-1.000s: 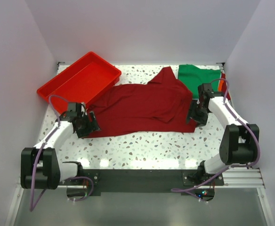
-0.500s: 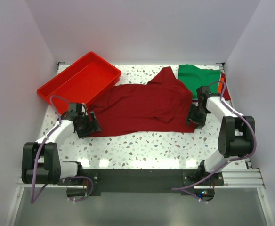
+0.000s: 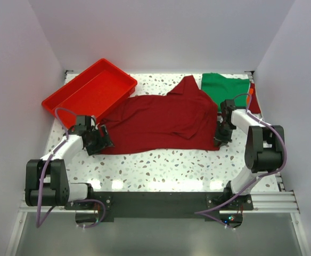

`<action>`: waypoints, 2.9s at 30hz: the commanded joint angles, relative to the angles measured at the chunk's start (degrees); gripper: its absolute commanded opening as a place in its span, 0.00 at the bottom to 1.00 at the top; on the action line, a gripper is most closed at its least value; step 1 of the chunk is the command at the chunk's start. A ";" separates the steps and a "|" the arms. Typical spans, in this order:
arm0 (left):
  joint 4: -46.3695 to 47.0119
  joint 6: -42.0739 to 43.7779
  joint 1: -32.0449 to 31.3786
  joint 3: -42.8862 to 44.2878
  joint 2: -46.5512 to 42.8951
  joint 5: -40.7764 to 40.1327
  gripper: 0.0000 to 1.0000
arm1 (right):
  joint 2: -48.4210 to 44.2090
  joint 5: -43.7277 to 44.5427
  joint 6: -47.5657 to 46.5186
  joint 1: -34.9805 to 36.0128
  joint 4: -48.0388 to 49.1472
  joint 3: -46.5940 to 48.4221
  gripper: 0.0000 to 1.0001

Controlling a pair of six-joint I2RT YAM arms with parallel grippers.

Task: Fold and stack the t-shirts
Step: Fold the tshirt

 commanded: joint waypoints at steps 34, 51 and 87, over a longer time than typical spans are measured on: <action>-6.25 0.66 1.05 4.09 -4.17 -6.67 0.83 | -3.52 13.35 -2.74 -0.49 -6.19 5.95 0.00; -6.17 -4.62 -9.32 14.02 -1.28 -7.29 0.83 | -8.96 12.23 -2.39 -0.49 -7.69 9.47 0.66; -4.31 -14.19 -10.55 -5.48 -8.12 -9.13 0.85 | -4.74 -3.87 4.11 8.65 -1.53 -9.25 0.69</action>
